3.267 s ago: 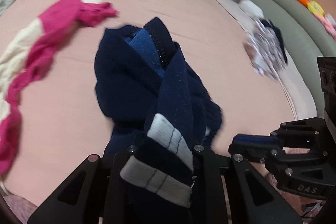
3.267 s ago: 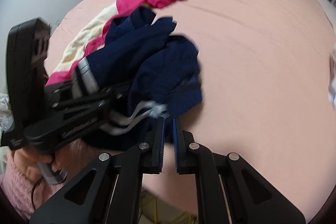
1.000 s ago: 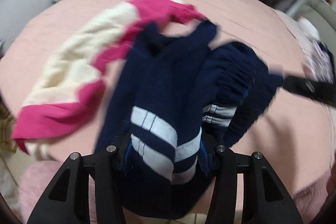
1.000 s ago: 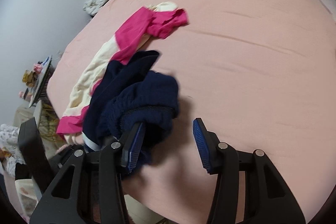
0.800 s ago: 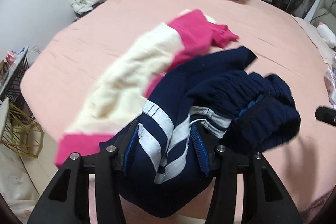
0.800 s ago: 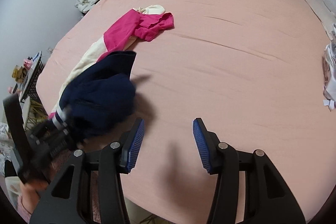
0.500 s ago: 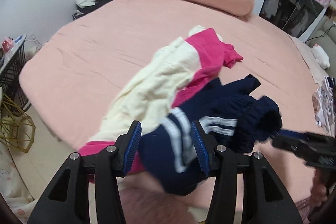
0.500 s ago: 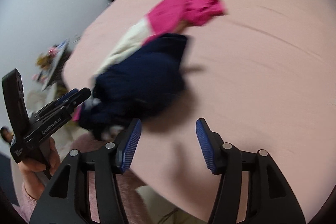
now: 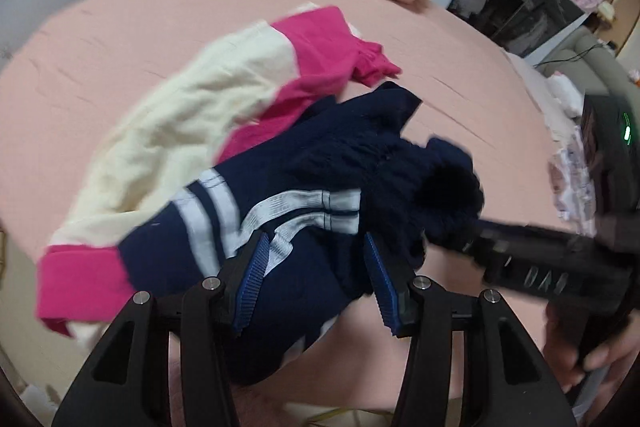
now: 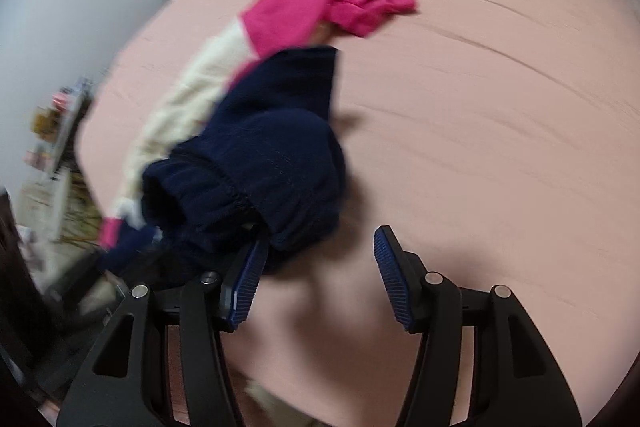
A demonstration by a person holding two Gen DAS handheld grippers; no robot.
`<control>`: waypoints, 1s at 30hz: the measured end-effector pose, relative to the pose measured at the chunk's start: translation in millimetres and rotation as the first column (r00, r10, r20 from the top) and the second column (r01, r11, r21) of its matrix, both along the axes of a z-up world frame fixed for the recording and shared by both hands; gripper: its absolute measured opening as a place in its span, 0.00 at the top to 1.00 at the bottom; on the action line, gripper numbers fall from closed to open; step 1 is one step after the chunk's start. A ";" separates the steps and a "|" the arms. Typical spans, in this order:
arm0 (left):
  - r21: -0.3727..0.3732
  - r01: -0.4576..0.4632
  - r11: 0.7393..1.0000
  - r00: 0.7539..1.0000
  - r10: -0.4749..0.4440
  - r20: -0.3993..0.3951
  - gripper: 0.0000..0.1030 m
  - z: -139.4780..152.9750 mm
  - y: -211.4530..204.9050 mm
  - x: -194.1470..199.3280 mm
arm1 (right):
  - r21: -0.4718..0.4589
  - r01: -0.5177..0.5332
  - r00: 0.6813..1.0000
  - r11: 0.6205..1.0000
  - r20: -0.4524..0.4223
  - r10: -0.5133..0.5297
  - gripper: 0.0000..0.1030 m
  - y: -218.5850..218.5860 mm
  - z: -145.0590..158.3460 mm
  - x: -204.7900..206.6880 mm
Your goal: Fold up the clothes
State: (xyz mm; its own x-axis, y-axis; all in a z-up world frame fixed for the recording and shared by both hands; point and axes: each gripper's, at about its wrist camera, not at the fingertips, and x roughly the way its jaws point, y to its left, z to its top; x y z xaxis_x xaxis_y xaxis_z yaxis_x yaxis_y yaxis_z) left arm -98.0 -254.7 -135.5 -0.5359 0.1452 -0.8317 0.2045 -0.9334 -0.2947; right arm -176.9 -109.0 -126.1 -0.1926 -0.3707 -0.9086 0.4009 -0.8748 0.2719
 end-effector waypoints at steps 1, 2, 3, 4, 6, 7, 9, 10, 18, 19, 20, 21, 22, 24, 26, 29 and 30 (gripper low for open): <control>0.008 0.016 1.000 1.000 -0.016 0.017 0.50 -3.5 1.8 -3.6 | -0.014 0.005 1.000 1.000 0.018 -0.004 0.45 1.1 -3.4 -1.0; -0.003 0.021 1.000 0.999 -0.021 0.037 0.51 -7.3 3.9 -5.0 | -0.029 0.009 0.999 1.000 0.037 -0.008 0.45 2.2 -6.9 -2.0; -0.014 0.027 1.000 0.998 -0.026 0.058 0.51 -11.1 6.1 -6.4 | -0.056 0.017 0.998 0.998 0.057 -0.014 0.46 2.4 -9.7 -2.8; -0.024 0.032 0.999 0.997 -0.030 0.077 0.51 -14.5 8.0 -7.6 | -0.079 0.028 0.997 0.996 0.072 -0.022 0.45 0.6 -12.4 -3.8; -0.050 0.031 0.998 0.995 -0.026 0.101 0.66 -16.6 8.1 -8.1 | -0.075 0.037 0.997 0.997 0.073 -0.031 0.44 -8.7 -19.8 -4.7; -0.070 0.027 0.997 0.994 -0.019 0.112 0.68 -17.3 7.7 -8.2 | -0.058 0.028 0.998 0.998 0.065 -0.024 0.45 -14.3 -23.4 -4.0; -0.094 0.004 0.996 0.993 0.007 0.120 0.81 -18.7 3.6 -8.3 | -0.008 -0.007 0.999 1.000 0.043 0.007 0.65 -26.0 -30.5 -1.2; -0.100 -0.009 0.995 0.993 0.020 0.116 0.82 -16.8 1.3 -6.7 | 0.012 -0.020 0.999 1.000 0.039 0.020 0.68 -29.3 -32.5 0.9; -0.085 -0.057 0.995 0.998 0.060 0.031 0.87 7.3 -13.9 18.2 | 0.138 -0.042 0.998 0.990 -0.041 0.048 0.86 6.2 -22.7 22.9; -0.087 -0.052 0.995 0.998 0.053 0.014 0.87 12.3 -13.1 22.5 | 0.160 -0.028 0.998 0.987 -0.060 0.038 0.86 14.5 -20.2 25.0; -0.087 -0.044 0.995 0.999 0.043 -0.006 0.87 17.5 -11.5 26.7 | 0.185 -0.010 0.996 0.983 -0.083 0.025 0.87 23.2 -17.0 27.2; -0.085 -0.037 0.996 0.999 0.036 -0.021 0.87 22.5 -9.4 30.4 | 0.203 0.003 0.995 0.979 -0.102 0.019 0.88 29.3 -14.3 29.4; -0.082 -0.030 0.996 0.999 0.027 -0.038 0.87 27.7 -6.9 33.7 | 0.217 0.014 0.992 0.976 -0.128 0.014 0.88 35.4 -9.9 32.4; -0.083 0.002 0.997 0.997 -0.008 -0.072 0.88 37.0 0.6 32.3 | 0.247 0.040 0.984 0.968 -0.178 0.004 0.90 45.4 -0.5 37.5; -0.102 0.044 0.994 0.994 -0.054 -0.096 0.88 51.4 10.9 16.7 | 0.271 0.083 0.971 0.959 -0.239 -0.017 0.91 59.6 16.1 36.5; -0.107 0.100 0.989 0.980 -0.117 -0.163 0.88 89.6 29.2 -19.7 | 0.258 0.166 0.942 0.952 -0.327 -0.075 0.91 88.3 57.3 24.7; -0.126 0.115 0.985 0.971 -0.139 -0.195 0.88 109.9 39.1 -35.6 | 0.242 0.196 0.930 0.950 -0.354 -0.102 0.91 99.7 75.4 18.3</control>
